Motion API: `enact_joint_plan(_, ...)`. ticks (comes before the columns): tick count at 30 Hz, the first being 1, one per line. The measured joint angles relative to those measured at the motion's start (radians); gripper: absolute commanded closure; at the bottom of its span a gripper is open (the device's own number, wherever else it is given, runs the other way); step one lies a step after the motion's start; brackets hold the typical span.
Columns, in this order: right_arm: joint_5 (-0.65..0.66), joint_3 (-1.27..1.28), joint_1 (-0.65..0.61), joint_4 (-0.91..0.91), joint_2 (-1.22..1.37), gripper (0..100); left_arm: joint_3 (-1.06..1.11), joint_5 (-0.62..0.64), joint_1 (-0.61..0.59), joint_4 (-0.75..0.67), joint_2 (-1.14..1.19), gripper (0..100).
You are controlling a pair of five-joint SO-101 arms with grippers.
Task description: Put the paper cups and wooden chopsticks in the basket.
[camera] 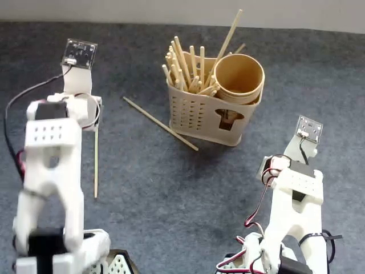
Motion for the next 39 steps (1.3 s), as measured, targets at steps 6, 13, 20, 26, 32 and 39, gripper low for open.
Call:
enact_joint_plan(6, 0.0, 0.0, 0.0, 0.0, 0.0, 99.2, -0.222, 0.0, -0.012, 0.094, 0.318, 88)
enact_joint_plan(13, 0.0, 0.0, 0.0, 0.0, 0.0, 99.2, -0.442, 0.0, -0.02, 0.15, 0.632, 88)
enact_joint_plan(20, 0.0, 0.0, 0.0, -0.002, 0.0, 99.2, -0.585, 0.0, -0.057, 0.153, 0.847, 88)
enact_joint_plan(26, 0.0, 0.0, 0.0, -0.002, 0.0, 99.2, -0.68, 0.0, -0.063, 0.164, 0.961, 99)
enact_joint_plan(32, 0.0, 0.0, 0.002, -0.002, 0.0, 99.2, -0.799, 0.003, -0.058, 0.256, 1.034, 99)
enact_joint_plan(39, 0.0, 0.0, 0.002, -0.002, 0.0, 99.2, -0.881, -0.002, -0.06, 0.368, 1.043, 99)
